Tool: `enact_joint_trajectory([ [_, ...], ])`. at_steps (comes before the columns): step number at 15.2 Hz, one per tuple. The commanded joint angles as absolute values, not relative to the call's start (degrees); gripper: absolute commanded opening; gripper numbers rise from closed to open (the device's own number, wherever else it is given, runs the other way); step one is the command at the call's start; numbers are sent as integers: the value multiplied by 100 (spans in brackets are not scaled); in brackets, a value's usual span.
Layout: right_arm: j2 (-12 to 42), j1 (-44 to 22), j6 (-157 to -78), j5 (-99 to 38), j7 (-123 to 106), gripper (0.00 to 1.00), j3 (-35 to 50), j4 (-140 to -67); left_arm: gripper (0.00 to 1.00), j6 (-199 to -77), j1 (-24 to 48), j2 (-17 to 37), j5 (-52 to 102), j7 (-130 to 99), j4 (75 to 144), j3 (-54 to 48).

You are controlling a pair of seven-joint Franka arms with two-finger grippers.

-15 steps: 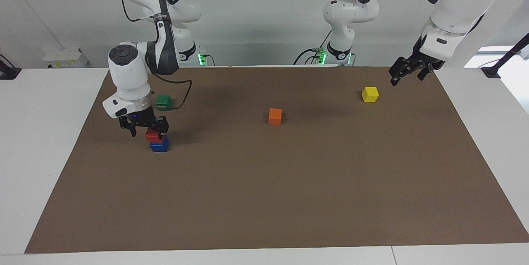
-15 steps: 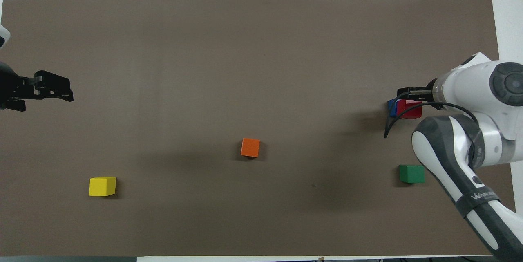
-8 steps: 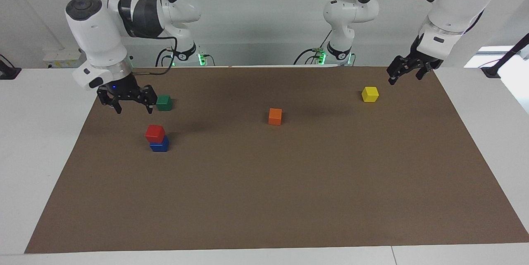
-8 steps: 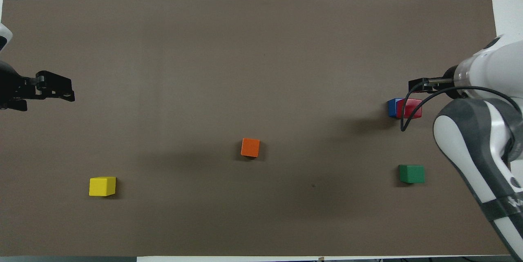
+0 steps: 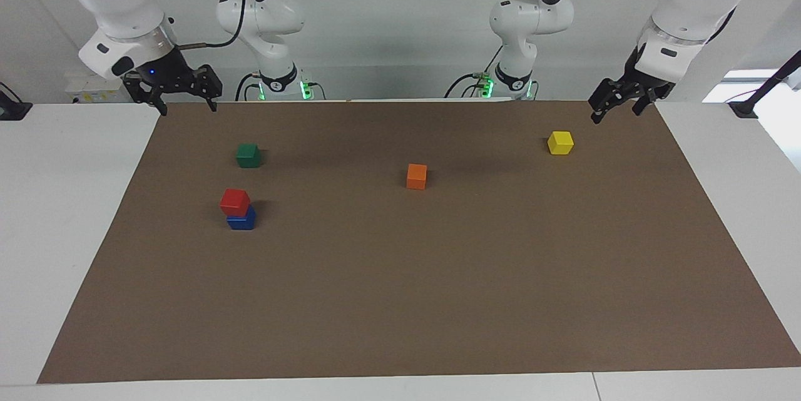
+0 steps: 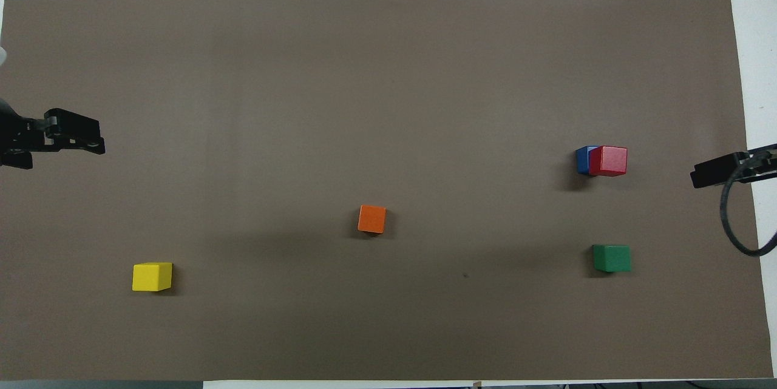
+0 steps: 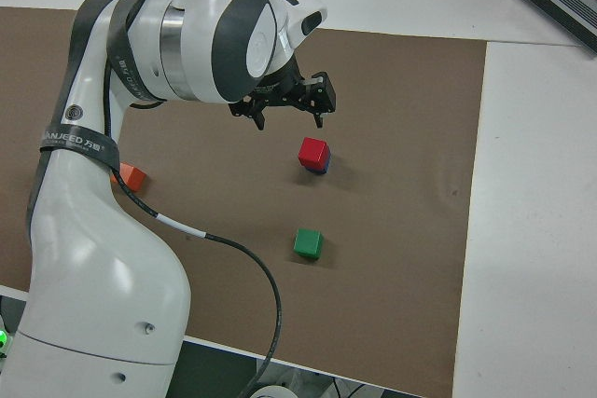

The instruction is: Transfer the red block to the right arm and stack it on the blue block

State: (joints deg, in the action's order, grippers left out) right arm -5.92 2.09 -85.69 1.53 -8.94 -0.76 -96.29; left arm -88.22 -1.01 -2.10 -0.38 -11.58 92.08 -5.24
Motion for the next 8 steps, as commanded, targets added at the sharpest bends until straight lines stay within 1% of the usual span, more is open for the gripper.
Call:
enact_joint_trajectory([
  [1,-317,369,-8350,0,-1037,100,-53,-9081,100,-8745,-79,-281,-123,-1239,9246,-519],
  [3,-203,369,-8367,9,-1037,100,-44,-8886,100,-8745,-88,-281,-123,-1239,9246,-510],
  [8,-211,351,-8385,9,-1020,100,-53,-8912,100,-8745,-79,-281,-123,-1239,9246,-519],
])
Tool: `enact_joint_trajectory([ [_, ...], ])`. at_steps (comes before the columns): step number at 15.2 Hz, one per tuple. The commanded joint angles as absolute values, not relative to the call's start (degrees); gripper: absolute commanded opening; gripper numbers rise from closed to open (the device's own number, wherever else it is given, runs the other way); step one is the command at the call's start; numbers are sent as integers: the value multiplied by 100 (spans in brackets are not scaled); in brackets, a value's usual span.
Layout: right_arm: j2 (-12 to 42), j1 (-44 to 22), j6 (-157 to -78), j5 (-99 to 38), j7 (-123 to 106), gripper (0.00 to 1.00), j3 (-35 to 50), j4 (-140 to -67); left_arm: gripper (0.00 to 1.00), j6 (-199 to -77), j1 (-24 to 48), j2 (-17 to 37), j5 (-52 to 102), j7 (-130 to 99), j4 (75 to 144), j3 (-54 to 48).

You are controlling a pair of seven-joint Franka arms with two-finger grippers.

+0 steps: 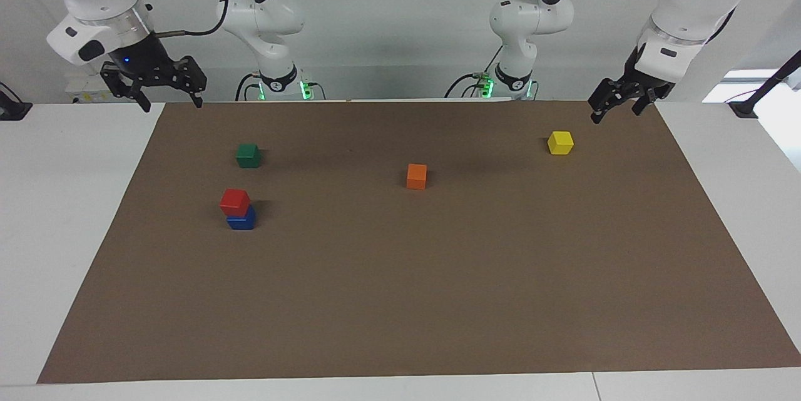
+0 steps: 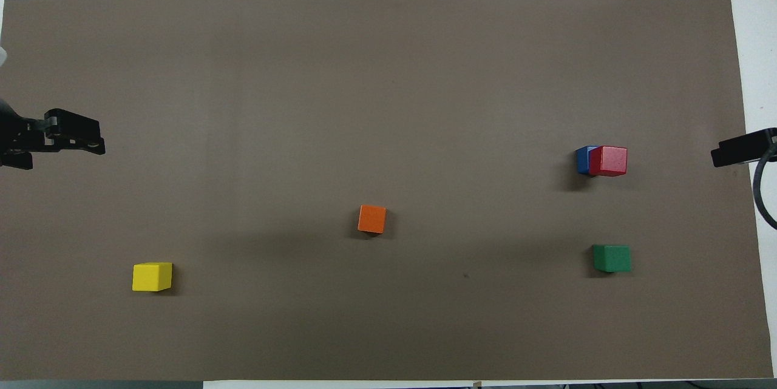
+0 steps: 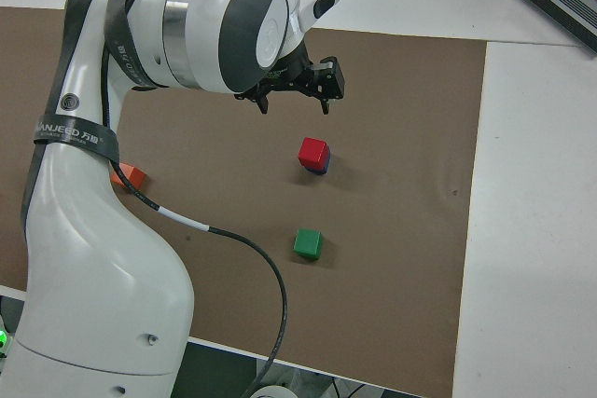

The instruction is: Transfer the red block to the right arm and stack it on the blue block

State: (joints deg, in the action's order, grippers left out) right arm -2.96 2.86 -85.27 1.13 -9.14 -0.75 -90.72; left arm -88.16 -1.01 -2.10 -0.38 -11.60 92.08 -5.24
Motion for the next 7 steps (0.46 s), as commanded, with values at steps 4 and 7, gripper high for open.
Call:
enact_joint_trajectory([
  [4,-211,360,-8402,26,-941,100,-53,-8982,100,-8745,-79,-281,-123,-1239,9246,-519],
  [7,-220,369,-8402,53,-940,100,-53,-8974,100,-8745,-79,-281,-123,-1239,9246,-519],
])
